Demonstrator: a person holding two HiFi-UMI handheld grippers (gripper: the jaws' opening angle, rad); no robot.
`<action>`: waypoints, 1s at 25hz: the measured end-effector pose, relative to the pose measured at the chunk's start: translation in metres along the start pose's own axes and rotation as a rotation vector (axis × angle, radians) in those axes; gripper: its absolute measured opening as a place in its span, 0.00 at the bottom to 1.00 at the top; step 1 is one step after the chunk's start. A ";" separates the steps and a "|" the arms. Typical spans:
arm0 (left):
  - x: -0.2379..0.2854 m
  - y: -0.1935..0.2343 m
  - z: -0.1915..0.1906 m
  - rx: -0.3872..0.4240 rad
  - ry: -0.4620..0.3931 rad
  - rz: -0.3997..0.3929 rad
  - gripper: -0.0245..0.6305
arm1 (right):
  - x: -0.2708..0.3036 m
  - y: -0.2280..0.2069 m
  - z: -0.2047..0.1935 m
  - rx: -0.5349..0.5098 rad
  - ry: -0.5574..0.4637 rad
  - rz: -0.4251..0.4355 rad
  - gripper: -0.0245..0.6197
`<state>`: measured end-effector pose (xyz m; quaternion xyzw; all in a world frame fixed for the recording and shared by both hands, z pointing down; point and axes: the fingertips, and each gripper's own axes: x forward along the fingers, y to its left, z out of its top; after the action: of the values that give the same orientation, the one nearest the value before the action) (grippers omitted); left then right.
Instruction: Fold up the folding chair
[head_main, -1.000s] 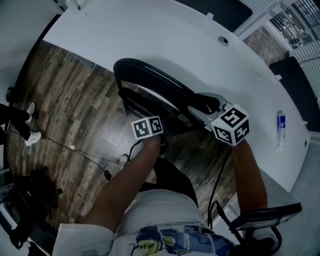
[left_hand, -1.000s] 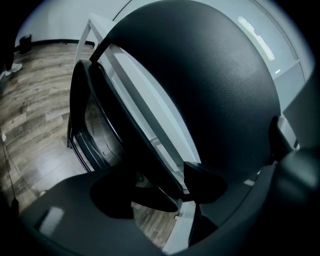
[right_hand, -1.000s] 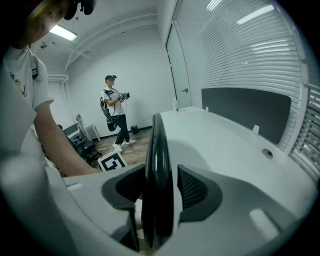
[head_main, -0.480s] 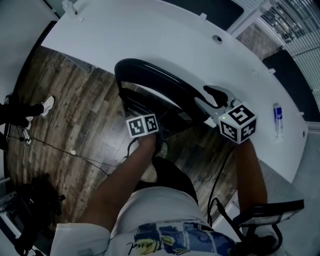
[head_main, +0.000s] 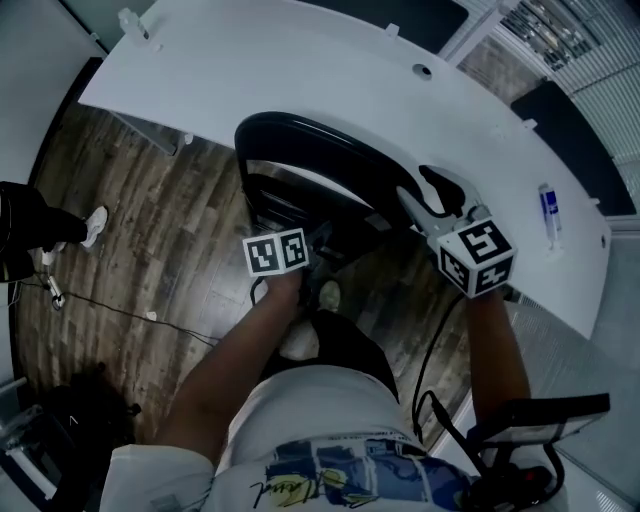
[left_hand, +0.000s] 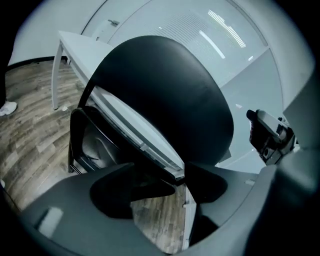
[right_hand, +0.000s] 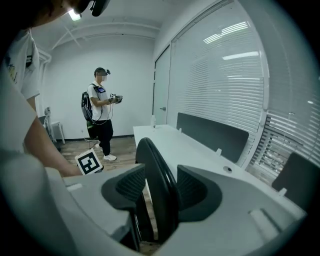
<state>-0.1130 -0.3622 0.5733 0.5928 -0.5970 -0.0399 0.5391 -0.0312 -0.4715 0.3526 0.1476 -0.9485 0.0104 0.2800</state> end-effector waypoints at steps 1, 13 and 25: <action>-0.007 -0.001 0.001 0.020 0.005 -0.012 0.53 | -0.003 0.005 -0.001 0.006 0.001 -0.010 0.32; -0.111 -0.020 0.017 0.337 0.003 -0.163 0.49 | -0.028 0.084 -0.017 0.076 0.041 -0.121 0.29; -0.237 -0.024 -0.002 0.523 0.016 -0.351 0.09 | -0.044 0.195 -0.049 0.186 0.079 -0.174 0.04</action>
<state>-0.1629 -0.1903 0.4166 0.8056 -0.4715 0.0273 0.3577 -0.0259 -0.2678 0.3829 0.2544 -0.9152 0.0798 0.3021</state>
